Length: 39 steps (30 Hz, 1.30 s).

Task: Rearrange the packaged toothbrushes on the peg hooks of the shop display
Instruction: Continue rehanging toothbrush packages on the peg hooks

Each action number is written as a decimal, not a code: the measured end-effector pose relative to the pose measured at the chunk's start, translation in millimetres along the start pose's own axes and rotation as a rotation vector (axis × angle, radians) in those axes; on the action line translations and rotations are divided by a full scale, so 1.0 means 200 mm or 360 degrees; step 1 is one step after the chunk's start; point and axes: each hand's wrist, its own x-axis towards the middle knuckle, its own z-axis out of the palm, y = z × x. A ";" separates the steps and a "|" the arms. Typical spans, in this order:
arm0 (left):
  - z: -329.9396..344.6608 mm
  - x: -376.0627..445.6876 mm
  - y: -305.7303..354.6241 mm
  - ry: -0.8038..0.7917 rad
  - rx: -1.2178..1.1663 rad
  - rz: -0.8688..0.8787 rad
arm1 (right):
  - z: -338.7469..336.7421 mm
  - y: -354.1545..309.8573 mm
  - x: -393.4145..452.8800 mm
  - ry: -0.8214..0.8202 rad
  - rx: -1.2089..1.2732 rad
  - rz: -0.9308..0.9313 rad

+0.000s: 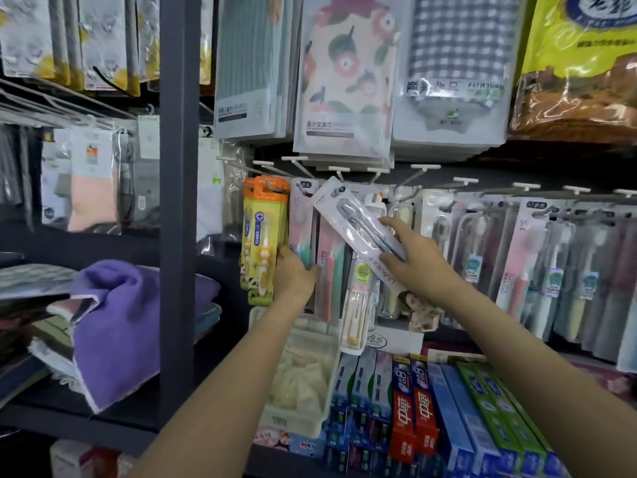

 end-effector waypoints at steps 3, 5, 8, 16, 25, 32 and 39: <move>0.01 0.00 -0.01 0.0108 -0.0019 -0.0001 | 0.00 0.01 0.01 -0.0013 0.0055 -0.0013; -0.01 -0.01 -0.02 0.0084 -0.0055 0.0014 | 0.00 0.01 0.01 -0.0025 0.0117 -0.0011; -0.08 -0.05 -0.03 -0.0057 -0.0217 0.0055 | -0.01 0.02 0.01 -0.0035 0.0221 -0.0007; -0.35 -0.10 -0.09 -0.0099 -0.0388 0.0168 | 0.04 0.03 0.00 -0.0011 0.0426 0.0035; -0.48 -0.15 -0.08 0.0056 -0.0198 0.0280 | -0.02 -0.06 -0.01 -0.0297 -0.0352 -0.0131; -0.45 -0.20 -0.08 0.0159 -0.0231 0.0257 | -0.08 0.03 -0.19 0.0268 0.0205 0.0020; -0.32 -0.34 -0.01 0.0124 -0.0313 0.0333 | -0.10 0.27 -0.27 0.0502 0.0394 0.0500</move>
